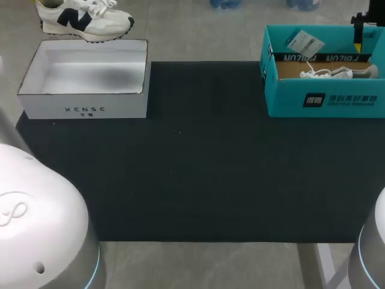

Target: Take the shoe out of the shoebox, open the shoe tongue, remove and reinsert the insole, then place the shoe into the shoebox

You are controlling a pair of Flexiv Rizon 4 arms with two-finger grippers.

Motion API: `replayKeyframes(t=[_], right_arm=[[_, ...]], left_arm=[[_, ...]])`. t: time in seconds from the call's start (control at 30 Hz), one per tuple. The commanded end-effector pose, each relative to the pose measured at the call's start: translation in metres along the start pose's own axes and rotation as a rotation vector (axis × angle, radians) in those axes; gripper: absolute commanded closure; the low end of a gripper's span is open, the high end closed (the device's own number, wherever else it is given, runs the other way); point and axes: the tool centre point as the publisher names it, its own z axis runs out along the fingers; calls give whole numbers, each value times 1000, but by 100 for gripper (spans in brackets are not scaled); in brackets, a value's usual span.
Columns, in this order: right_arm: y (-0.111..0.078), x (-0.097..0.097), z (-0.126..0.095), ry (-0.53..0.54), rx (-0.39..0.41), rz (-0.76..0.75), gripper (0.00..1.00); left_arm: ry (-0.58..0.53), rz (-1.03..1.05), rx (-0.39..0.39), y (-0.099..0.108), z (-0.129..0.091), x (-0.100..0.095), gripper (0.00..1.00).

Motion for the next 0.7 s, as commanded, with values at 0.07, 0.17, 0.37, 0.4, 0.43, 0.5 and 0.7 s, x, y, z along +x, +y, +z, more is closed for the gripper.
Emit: replayKeyframes(t=[0.07, 0.17, 0.37, 0.4, 0.43, 0.5, 0.7], right_arm=[[0, 0, 0, 1, 0, 1, 0], [0, 0, 0, 1, 0, 1, 0], [0, 0, 0, 1, 0, 1, 0], [0, 0, 0, 1, 0, 1, 0], [0, 0, 0, 1, 0, 1, 0], [0, 0, 0, 1, 0, 1, 0], [0, 0, 0, 1, 0, 1, 0]], left_arm=[[26, 23, 248, 2, -26, -4, 100], [26, 23, 248, 2, -26, -4, 100], [26, 23, 248, 2, -26, -4, 100], [26, 23, 248, 2, -26, -4, 100], [26, 23, 248, 2, -26, -4, 100], [26, 23, 248, 2, -26, -4, 100], [26, 23, 248, 2, -26, -4, 100]])
